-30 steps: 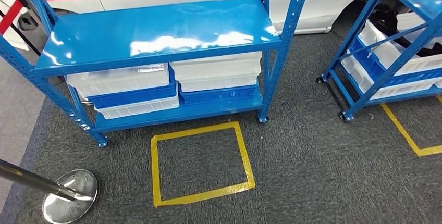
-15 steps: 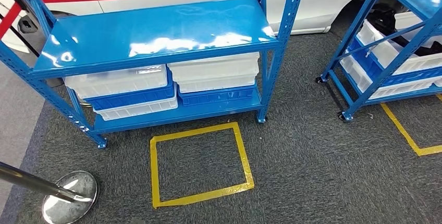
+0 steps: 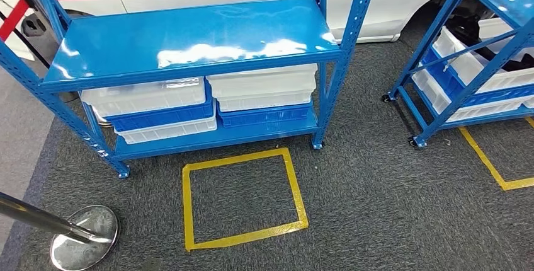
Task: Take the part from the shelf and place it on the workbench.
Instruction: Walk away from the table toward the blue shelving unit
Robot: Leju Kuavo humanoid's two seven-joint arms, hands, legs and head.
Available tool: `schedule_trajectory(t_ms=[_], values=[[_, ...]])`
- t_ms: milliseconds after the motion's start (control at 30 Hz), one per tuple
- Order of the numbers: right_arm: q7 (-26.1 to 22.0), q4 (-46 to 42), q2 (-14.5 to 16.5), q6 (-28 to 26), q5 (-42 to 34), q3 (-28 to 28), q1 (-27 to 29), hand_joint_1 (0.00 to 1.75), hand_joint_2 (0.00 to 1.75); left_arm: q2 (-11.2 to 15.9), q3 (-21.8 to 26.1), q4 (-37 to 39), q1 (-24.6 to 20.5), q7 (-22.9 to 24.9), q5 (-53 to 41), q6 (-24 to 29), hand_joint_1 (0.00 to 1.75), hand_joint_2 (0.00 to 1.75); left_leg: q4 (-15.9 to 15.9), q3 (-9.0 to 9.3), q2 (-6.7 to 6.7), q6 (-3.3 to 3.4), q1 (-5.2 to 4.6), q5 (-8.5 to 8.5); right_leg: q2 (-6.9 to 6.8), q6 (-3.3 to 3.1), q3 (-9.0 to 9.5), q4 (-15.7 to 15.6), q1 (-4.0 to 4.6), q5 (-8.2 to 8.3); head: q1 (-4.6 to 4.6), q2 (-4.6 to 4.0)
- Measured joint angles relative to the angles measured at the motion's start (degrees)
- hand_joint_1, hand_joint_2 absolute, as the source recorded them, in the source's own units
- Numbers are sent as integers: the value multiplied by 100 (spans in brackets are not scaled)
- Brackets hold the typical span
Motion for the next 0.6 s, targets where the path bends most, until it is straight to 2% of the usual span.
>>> schedule_trajectory(t_ms=[100, 167, 200, 267, 300, 333, 367, 467, 500, 600], values=[[38, 0, -68, 91, -257, 242, 95, 0, 175, 96, -376, -141, 11, 188, 480, -154, 0, 175, 13, -9, 2, -84, 3, -16, 3, -75, 14, -75, 14, 6, -1, 1], [67, -18, -111, 147, -410, 374, 122, 0, 175, 156, -582, -179, 51, 305, 779, -249, 0, 175, 175, -69, 0, -147, 16, -150, -8, -145, 29, -124, -6, 35, -4, 1], [77, -38, -132, 172, -484, 437, 127, 0, 175, 187, -679, -188, 84, 359, 911, -293, 0, 175, 406, -168, 0, -176, 25, -305, -13, -174, 32, -143, -18, 47, -7, 1], [91, -103, -173, 228, -627, 574, 126, 0, 175, 239, -877, -195, 179, 469, 1172, -384, 0, 175, 1099, -476, 1, -220, 46, -671, -17, -200, 27, -147, -17, 50, -10, 1], [97, -149, -193, 254, -699, 644, 118, 0, 175, 262, -979, -195, 238, 524, 1303, -429, 0, 175, 1395, -610, 2, -234, 56, -777, -19, -203, 27, -146, -15, 48, -10, 1], [102, -203, -212, 281, -771, 713, 105, 0, 175, 283, -1082, -194, 305, 579, 1435, -474, 0, 175, 1534, -672, 2, -243, 64, -782, -21, -203, 29, -145, -15, 45, -10, 1], [108, -265, -230, 304, -841, 779, 87, 0, 175, 304, -1183, -190, 372, 632, 1566, -518, 0, 175, 1473, -641, 3, -247, 71, -684, -20, -201, 34, -143, -17, 42, -10, 0], [128, -429, -263, 365, -998, 919, 33, 0, 175, 362, -1405, -173, 523, 748, 1857, -614, 0, 175, 605, -224, 7, -237, 85, -167, -12, -177, 61, -138, -25, 27, -10, -2], [132, -453, -266, 377, -1019, 937, 26, 0, 175, 371, -1434, -169, 542, 763, 1895, -625, 0, 175, 427, -137, 9, -234, 86, -80, -12, -171, 66, -137, -26, 23, -10, -2], [135, -467, -271, 385, -1032, 949, 22, 0, 175, 378, -1452, -168, 552, 771, 1918, -632, 0, 175, 339, -95, 10, -231, 87, -42, -12, -168, 69, -137, -26, 21, -11, -1]])
